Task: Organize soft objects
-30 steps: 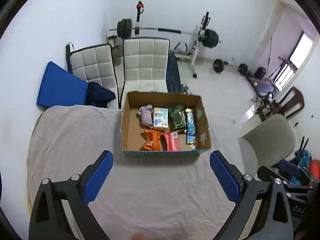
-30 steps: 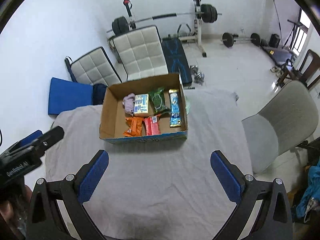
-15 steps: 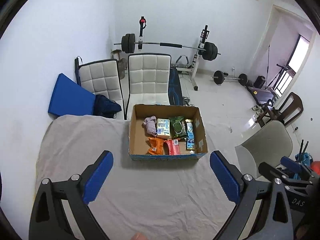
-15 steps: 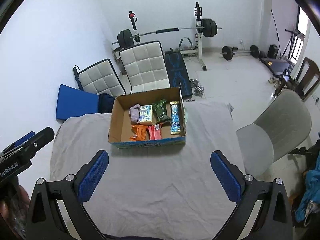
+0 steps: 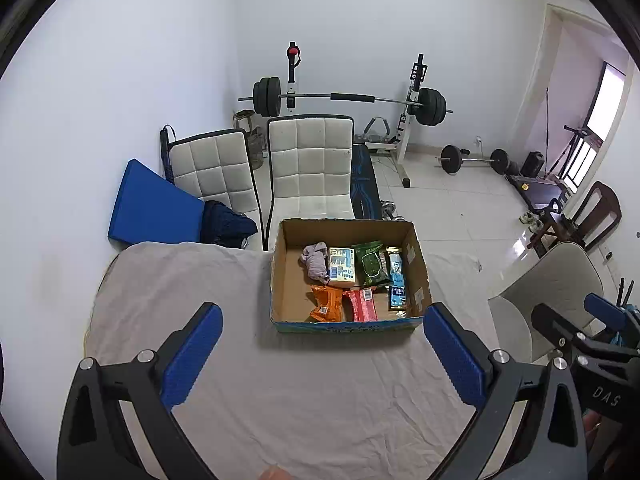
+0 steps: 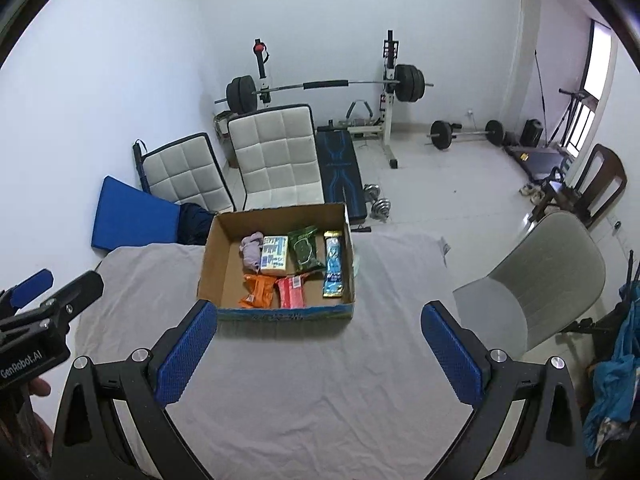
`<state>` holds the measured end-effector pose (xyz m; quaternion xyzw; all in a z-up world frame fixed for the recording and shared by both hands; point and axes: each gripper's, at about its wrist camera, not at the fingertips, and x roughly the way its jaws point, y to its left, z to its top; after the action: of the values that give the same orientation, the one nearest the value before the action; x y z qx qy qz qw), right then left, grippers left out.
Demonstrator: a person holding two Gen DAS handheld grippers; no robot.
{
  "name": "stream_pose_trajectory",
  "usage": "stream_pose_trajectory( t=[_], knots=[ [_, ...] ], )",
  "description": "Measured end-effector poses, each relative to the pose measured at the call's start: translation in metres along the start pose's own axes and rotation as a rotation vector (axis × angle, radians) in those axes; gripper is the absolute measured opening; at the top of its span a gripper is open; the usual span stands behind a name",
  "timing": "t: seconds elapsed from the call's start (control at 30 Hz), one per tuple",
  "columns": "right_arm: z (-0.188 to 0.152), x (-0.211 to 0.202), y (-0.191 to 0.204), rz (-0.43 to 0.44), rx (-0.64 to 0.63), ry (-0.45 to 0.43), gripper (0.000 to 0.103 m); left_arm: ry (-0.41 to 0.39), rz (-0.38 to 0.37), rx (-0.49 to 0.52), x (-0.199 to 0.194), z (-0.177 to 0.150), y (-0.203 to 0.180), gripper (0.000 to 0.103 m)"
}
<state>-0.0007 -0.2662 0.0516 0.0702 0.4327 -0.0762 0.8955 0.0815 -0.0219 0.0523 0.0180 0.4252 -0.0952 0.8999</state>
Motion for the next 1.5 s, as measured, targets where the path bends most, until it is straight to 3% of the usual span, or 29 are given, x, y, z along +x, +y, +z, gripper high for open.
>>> stream_pose_trajectory(
  t=[1.5],
  knots=[
    [0.006,-0.001,0.002,-0.016,-0.021,-0.035,0.103,0.006,0.047,-0.015,0.006,-0.004,0.001,0.103]
  ],
)
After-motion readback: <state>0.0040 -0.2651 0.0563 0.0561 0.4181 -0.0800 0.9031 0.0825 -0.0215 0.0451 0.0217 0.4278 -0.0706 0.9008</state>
